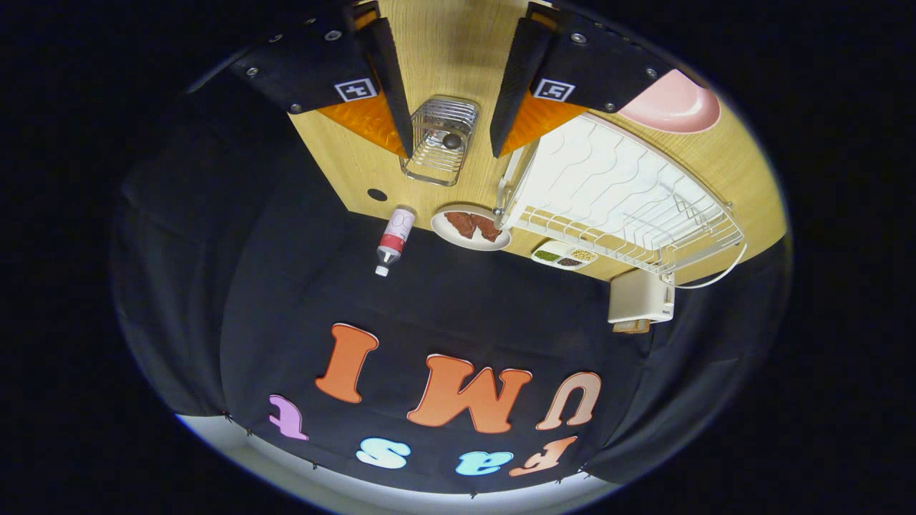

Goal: Take the plate from the dish rack, then take the spoon from the basket and place it into the plate.

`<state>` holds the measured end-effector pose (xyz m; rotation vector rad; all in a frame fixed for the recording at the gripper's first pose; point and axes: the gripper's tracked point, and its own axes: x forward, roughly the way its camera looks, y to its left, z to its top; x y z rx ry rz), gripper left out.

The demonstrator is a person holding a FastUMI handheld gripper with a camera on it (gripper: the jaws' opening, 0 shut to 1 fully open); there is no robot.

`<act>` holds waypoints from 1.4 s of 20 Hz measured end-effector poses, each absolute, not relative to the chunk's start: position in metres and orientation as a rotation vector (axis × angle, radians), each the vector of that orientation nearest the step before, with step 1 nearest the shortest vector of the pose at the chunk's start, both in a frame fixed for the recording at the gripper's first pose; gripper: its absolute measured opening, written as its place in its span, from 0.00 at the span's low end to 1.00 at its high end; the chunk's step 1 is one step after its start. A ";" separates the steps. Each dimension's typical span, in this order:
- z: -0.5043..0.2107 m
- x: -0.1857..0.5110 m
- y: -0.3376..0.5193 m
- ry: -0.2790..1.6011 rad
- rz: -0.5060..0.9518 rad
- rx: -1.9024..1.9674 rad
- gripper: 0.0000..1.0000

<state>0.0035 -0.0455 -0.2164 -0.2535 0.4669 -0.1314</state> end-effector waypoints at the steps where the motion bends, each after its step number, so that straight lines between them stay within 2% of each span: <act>1: -0.222 0.005 -0.043 0.473 -0.122 -0.248 0.65; 2: -0.230 0.005 -0.040 0.479 -0.112 -0.237 0.64; 8: -0.240 0.022 -0.049 0.460 -0.165 -0.189 0.48; 11: -0.249 0.026 -0.052 0.473 -0.176 -0.154 0.34; 14: -0.254 0.028 -0.049 0.490 -0.155 -0.125 0.31; 16: -0.246 0.033 -0.051 0.457 -0.158 -0.138 0.23; 17: -0.244 0.034 -0.050 0.452 -0.152 -0.141 0.15; 28: -0.173 0.036 -0.050 0.366 -0.120 -0.142 0.12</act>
